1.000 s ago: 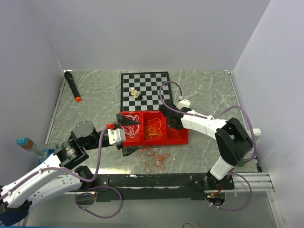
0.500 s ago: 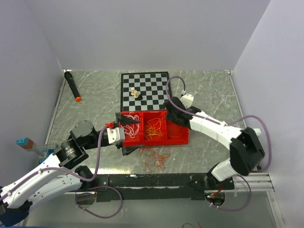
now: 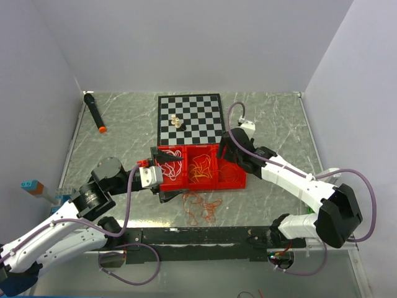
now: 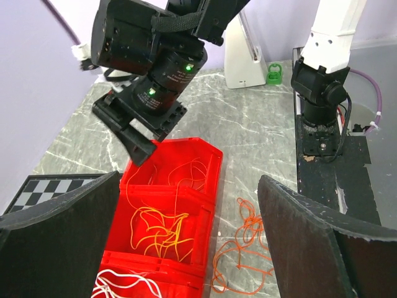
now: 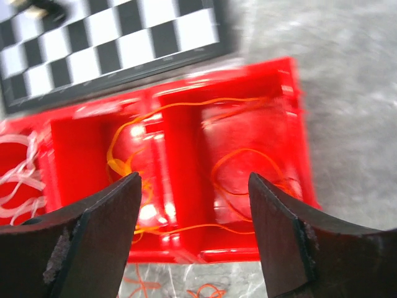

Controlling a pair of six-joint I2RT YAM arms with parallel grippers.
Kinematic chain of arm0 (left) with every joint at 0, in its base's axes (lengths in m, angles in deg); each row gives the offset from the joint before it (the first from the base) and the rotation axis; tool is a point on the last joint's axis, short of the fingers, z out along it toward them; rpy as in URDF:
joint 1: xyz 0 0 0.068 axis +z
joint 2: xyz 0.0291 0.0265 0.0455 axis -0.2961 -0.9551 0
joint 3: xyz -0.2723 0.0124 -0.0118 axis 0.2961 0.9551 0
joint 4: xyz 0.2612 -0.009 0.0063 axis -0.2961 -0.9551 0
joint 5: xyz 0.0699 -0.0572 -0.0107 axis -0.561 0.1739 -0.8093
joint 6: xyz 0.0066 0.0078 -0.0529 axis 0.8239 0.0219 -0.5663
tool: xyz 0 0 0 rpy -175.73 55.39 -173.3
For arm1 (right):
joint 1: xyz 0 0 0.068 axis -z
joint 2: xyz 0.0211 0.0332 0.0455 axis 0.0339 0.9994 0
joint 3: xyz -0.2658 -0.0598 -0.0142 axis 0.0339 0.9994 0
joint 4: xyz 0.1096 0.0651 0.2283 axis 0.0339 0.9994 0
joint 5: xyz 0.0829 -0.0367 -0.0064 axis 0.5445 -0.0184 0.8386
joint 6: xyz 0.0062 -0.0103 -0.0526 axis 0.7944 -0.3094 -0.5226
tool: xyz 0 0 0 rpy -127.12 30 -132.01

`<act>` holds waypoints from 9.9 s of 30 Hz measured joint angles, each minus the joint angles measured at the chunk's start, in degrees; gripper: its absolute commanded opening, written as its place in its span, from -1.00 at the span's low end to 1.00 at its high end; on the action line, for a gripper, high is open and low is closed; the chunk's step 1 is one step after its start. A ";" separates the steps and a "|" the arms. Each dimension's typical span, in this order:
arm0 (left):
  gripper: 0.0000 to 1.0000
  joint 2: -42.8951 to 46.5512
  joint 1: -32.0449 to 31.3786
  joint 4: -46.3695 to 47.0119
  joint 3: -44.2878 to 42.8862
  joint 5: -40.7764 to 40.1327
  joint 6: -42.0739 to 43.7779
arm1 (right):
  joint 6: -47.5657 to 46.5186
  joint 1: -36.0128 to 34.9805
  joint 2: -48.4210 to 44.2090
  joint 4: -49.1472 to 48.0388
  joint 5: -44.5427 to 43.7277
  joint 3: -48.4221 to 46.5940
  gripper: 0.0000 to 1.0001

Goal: Untangle the cables

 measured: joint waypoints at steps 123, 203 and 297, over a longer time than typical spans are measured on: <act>0.93 2.29 8.72 9.38 -15.61 -27.12 -10.75 | -33.00 -9.57 0.39 0.72 4.79 -1.84 0.25; 0.93 5.03 8.87 7.93 -13.22 -23.21 -9.73 | 4.48 -1.57 32.02 15.32 -4.09 -29.09 -0.25; 0.93 4.90 10.64 7.93 -13.03 -22.40 -10.01 | -10.78 -9.09 3.02 1.70 -8.02 -2.40 -0.34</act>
